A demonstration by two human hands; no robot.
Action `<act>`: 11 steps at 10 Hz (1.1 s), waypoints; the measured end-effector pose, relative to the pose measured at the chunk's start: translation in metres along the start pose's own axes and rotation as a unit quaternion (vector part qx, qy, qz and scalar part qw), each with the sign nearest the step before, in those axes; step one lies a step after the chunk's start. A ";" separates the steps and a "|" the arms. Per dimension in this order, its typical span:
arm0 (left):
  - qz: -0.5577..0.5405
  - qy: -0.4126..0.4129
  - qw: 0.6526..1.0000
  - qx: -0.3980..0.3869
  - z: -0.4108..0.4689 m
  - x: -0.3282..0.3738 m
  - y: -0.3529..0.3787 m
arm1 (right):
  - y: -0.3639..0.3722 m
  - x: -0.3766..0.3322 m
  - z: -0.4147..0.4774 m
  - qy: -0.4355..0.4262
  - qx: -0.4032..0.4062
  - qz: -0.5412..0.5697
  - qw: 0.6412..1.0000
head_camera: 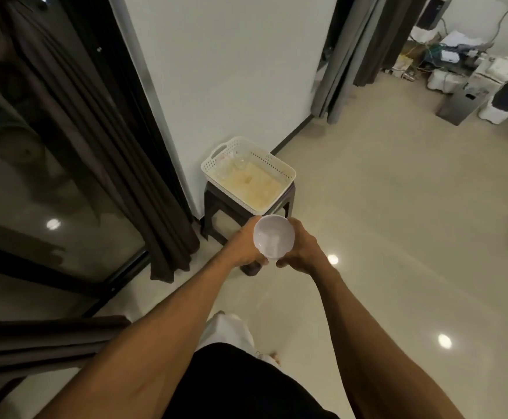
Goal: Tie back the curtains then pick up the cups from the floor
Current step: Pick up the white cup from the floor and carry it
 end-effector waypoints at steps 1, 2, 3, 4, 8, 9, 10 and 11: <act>-0.014 -0.011 0.999 0.033 0.039 0.013 -0.009 | -0.024 0.001 0.047 -0.005 -0.033 0.006 0.999; -0.027 -0.016 0.998 0.053 0.065 0.018 -0.018 | -0.035 0.002 0.080 -0.025 -0.047 0.000 0.999; -0.050 -0.023 0.996 0.071 0.096 0.024 -0.027 | -0.049 -0.004 0.113 -0.059 -0.048 -0.024 0.997; -0.089 -0.049 0.990 0.094 0.141 0.028 -0.040 | -0.074 -0.008 0.166 -0.058 -0.058 -0.029 0.996; -0.128 -0.123 0.967 0.184 0.218 0.029 -0.078 | -0.083 -0.038 0.292 -0.130 -0.138 -0.174 0.966; -0.135 -0.134 0.958 0.214 0.227 0.029 -0.081 | -0.083 -0.044 0.312 -0.168 -0.151 -0.197 0.954; -0.157 -0.162 0.939 0.261 0.244 0.035 -0.079 | -0.085 -0.046 0.344 -0.225 -0.177 -0.213 0.934; -0.192 -0.190 0.915 0.300 0.263 0.041 -0.069 | -0.092 -0.040 0.370 -0.261 -0.213 -0.229 0.913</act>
Point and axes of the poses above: each hand's wrist, its own z-axis towards the middle knuckle, its own y-axis out of the palm, x = y × z, the point moved 3 cm from there along z, towards the middle knuckle, and after that the axes turned 14 degrees about -z, right-handed, at the moved point
